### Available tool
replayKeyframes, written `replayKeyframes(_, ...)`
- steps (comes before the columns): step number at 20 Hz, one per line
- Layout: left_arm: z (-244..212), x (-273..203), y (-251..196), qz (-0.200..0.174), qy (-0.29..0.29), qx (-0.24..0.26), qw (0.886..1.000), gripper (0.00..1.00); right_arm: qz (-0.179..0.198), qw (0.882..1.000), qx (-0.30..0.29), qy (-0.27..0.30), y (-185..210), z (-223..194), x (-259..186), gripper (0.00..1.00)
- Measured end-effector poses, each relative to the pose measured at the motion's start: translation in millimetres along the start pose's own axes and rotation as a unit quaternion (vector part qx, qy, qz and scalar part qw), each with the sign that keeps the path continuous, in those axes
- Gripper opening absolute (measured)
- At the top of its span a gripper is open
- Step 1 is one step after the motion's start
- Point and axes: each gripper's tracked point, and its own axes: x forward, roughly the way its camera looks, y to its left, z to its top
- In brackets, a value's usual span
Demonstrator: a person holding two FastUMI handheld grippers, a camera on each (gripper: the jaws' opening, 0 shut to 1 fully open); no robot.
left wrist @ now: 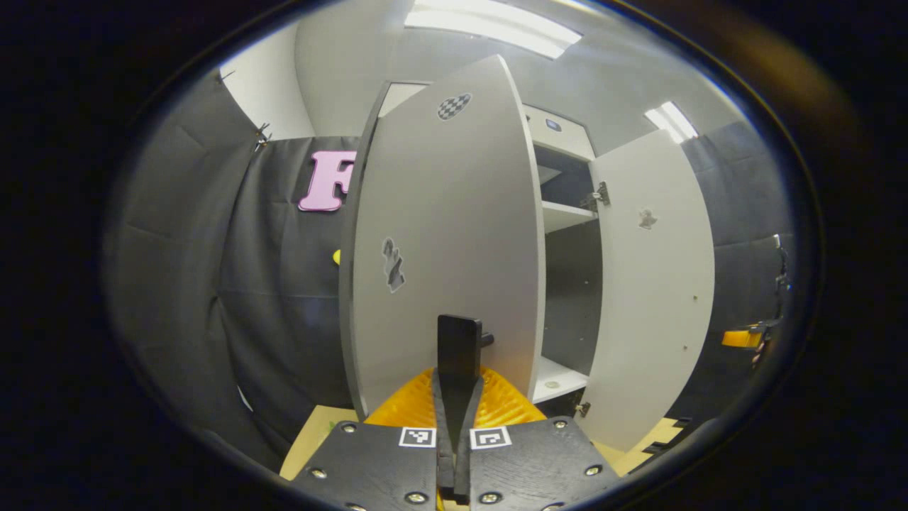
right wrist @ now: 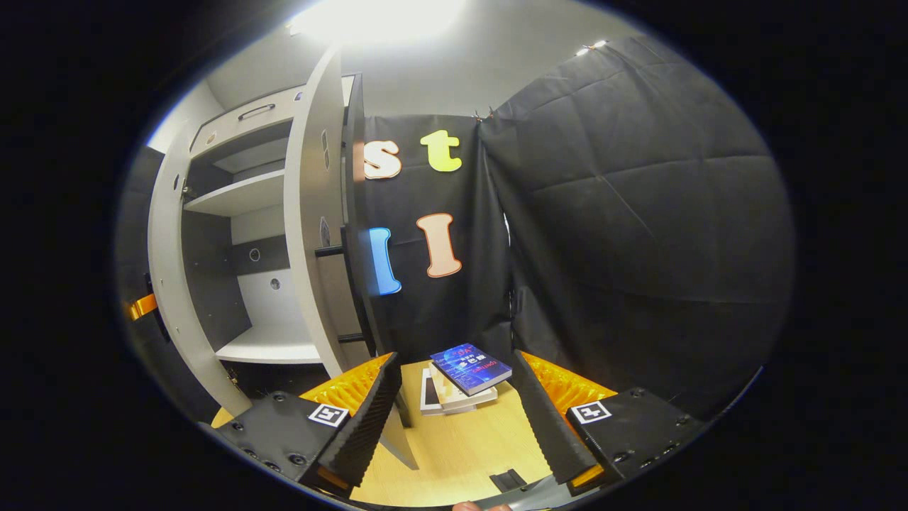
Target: Open the right door of the double-door shoe cabinet with the right hand, and open the left door with the left hand.
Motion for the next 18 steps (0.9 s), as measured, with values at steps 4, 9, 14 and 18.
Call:
replayKeyframes(4, 1.2, -0.5, 7.0, 0.017, -0.001, 0.005, 1.000, 0.02, 0.002, 1.000, 0.000, -0.005, 7.3, 0.7, -2.7, 0.92)
replayKeyframes(9, 0.4, -3.1, 14.8, 0.024, 0.000, 0.013, 1.000, 0.02, 0.021, 1.000, -0.001, -0.010, 23.0, 3.2, -4.6, 0.98)
replayKeyframes(14, 0.7, -4.2, 34.1, 0.050, 0.001, 0.039, 0.998, 0.02, 0.029, 0.999, 0.002, -0.024, 31.7, 13.1, -12.1, 0.98)
replayKeyframes(18, -3.3, -16.5, 74.8, 0.104, 0.022, 0.106, 0.989, 0.02, 0.026, 0.999, -0.003, -0.022, 28.4, 13.5, -18.1, 0.98)
